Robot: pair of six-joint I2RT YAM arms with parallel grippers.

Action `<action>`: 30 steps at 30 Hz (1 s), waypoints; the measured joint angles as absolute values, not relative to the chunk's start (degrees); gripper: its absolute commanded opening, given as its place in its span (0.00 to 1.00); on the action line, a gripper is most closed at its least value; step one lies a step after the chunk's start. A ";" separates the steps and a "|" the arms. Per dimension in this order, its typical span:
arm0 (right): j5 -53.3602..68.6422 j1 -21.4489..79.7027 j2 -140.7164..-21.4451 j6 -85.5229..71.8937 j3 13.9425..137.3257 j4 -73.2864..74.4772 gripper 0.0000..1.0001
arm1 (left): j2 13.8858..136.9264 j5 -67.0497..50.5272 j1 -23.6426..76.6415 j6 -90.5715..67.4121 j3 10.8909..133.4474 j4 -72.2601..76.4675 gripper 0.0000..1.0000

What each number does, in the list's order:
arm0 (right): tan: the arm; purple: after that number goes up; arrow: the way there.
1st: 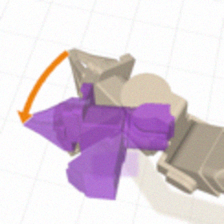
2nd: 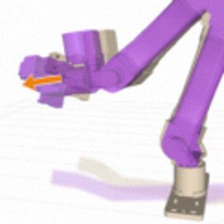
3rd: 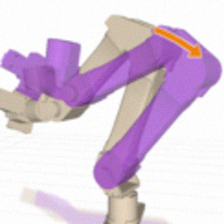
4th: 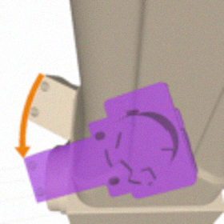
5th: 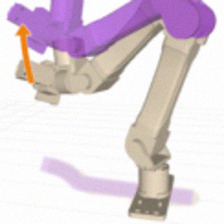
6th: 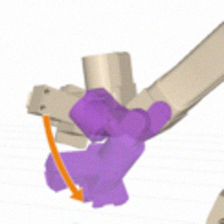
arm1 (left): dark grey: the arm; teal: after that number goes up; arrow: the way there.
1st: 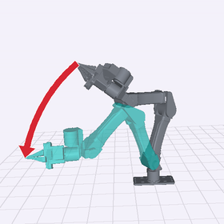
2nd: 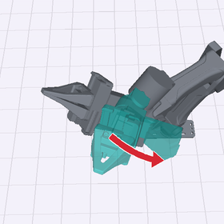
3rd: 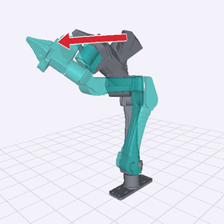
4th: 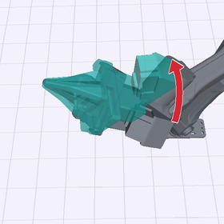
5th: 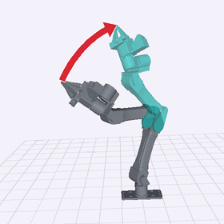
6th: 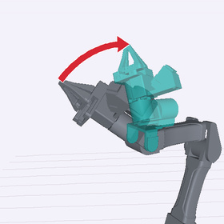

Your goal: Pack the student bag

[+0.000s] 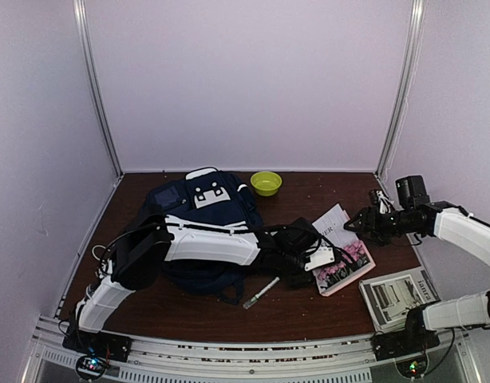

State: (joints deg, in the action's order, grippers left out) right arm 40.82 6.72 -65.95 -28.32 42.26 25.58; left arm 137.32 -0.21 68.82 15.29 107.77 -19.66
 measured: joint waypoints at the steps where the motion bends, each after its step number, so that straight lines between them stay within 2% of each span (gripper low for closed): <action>1: 40.64 6.87 -65.91 -28.34 42.09 25.69 0.64 | 137.32 -0.36 68.60 15.31 107.85 -19.03 0.64; 8: 36.32 7.18 -65.89 -28.71 39.42 23.59 0.64 | 137.32 -1.72 68.29 15.25 107.83 -18.26 0.66; 13: 31.42 8.75 -59.72 -28.84 39.05 30.57 0.67 | 137.34 -2.61 68.25 15.25 107.50 -17.54 0.66; 15: 29.80 9.54 -55.09 -29.21 38.81 35.38 0.78 | 137.38 -2.94 68.25 15.11 107.35 -15.92 0.66; 17: 28.32 9.78 -51.94 -30.28 37.82 38.11 0.96 | 137.38 -3.46 68.23 15.05 107.35 -14.52 0.66; 18: 27.22 9.78 -50.63 -30.83 37.01 39.38 1.00 | 137.38 -3.70 68.23 14.98 107.35 -13.82 0.66; 23: 21.02 9.67 -49.19 -32.82 32.97 43.66 1.00 | 137.38 -4.47 68.23 14.81 107.28 -11.33 0.67; 30: 12.62 6.20 -53.65 -33.30 33.17 43.05 1.00 | 137.38 -4.95 68.23 14.81 107.24 -10.41 0.68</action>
State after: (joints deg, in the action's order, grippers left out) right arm 12.62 6.20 -53.65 -33.30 33.17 43.05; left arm 137.38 -4.95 68.23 14.81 107.24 -10.41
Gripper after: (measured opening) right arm 0.999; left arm 0.674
